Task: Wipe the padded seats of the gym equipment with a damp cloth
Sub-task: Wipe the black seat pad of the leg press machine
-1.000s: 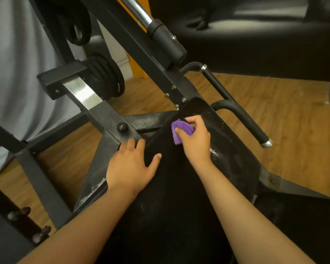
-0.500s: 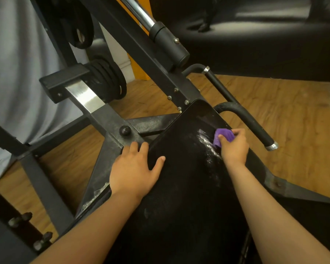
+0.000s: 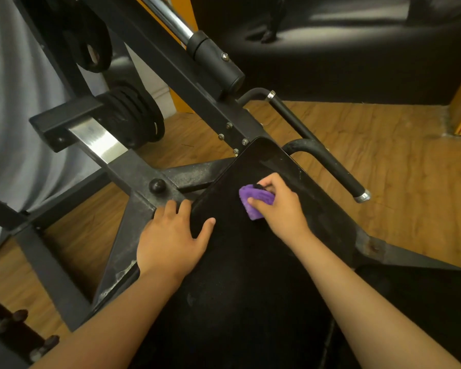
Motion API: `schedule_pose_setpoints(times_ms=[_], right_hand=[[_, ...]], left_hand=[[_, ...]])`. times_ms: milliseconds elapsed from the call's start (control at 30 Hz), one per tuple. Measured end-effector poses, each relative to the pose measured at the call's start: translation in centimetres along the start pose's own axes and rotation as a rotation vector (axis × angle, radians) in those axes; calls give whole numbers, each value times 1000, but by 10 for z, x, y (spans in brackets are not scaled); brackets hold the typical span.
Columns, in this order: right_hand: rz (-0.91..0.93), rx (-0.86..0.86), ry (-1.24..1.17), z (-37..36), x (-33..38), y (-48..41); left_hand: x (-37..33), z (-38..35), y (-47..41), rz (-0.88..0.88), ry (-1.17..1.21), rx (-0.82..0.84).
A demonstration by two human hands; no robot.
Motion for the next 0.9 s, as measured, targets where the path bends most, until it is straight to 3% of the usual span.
schedule_pose_setpoints(times_ms=[200, 300, 433, 733, 900], right_hand=[[-205, -410, 136, 54, -42, -9], [-318, -496, 95, 66, -54, -6], [-239, -342, 71, 49, -43, -4], [-97, 229, 33, -3, 5, 28], [-157, -14, 193, 42, -22, 9]], left_hand=[[-1, 0, -1, 4, -7, -10], [0, -1, -1, 0, -13, -15], [-1, 0, -2, -4, -11, -25], [-1, -1, -3, 2, -23, -10], [-2, -1, -2, 0, -17, -20]])
Point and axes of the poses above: each hand's wrist, its own y-axis away from the middle knuckle, its own z-axis out of the back of the hand, x = y × z, the point moved 3 cm from there along -y, towards the middle knuckle, and after that the axes turned 11 degrees about -y, right-handed, at the moved point
